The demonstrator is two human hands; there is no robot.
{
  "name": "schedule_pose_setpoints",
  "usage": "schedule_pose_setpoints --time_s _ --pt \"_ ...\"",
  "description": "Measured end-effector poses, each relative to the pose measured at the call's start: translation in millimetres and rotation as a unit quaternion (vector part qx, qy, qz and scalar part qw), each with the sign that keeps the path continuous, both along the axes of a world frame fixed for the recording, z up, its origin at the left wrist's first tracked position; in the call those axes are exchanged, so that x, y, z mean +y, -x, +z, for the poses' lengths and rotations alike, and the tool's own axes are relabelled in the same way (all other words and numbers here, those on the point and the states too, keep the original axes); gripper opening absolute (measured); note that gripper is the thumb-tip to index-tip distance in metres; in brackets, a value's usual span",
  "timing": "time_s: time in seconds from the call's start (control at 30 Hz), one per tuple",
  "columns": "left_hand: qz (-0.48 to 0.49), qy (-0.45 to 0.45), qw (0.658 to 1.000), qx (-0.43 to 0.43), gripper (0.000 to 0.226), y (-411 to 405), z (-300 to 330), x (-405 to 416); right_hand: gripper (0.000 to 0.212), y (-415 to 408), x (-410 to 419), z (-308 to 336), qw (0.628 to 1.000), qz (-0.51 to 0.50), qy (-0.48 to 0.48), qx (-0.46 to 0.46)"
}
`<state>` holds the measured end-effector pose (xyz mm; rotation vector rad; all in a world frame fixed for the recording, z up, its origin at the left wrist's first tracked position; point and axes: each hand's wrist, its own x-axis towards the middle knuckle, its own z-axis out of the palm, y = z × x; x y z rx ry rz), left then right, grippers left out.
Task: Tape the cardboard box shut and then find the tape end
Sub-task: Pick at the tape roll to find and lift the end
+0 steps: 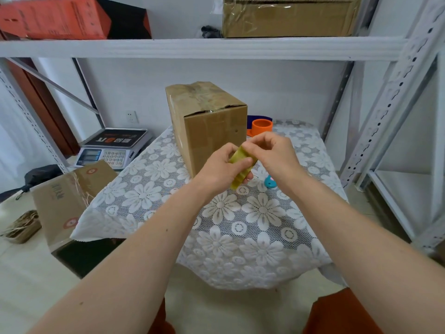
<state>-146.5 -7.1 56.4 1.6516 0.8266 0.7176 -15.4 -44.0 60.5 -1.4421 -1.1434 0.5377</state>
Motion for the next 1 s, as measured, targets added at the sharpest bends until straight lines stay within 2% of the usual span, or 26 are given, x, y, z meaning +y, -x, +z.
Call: schedule_pose_setpoints --time_s 0.2,0.33,0.4,0.53,0.7,1.0 --pt "0.026 -0.045 0.998 0.024 0.020 -4.8 -1.0 -2.7 0.012 -0.1 0.1 2.1 0.999 -0.015 0.010 0.030" --pt "0.019 -0.039 0.998 0.041 0.023 -3.0 -0.2 -1.6 0.003 0.7 -1.1 2.8 0.999 -0.021 0.031 0.029" --pt "0.011 -0.026 0.999 0.037 0.023 -1.7 1.6 -2.2 0.007 1.3 -2.8 3.3 0.999 -0.032 0.027 0.023" --pt "0.010 -0.001 0.999 0.032 0.024 -2.3 2.6 -5.1 0.011 6.4 -8.0 6.2 0.999 -0.022 0.018 -0.015" --pt "0.003 -0.012 0.999 0.050 0.019 -5.5 4.0 -9.5 0.012 11.5 -5.7 6.7 0.989 -0.049 0.015 -0.137" --pt "0.006 -0.058 0.997 0.046 0.021 -7.7 9.6 -13.0 0.015 7.3 -3.7 10.1 0.982 -0.090 -0.002 -0.164"
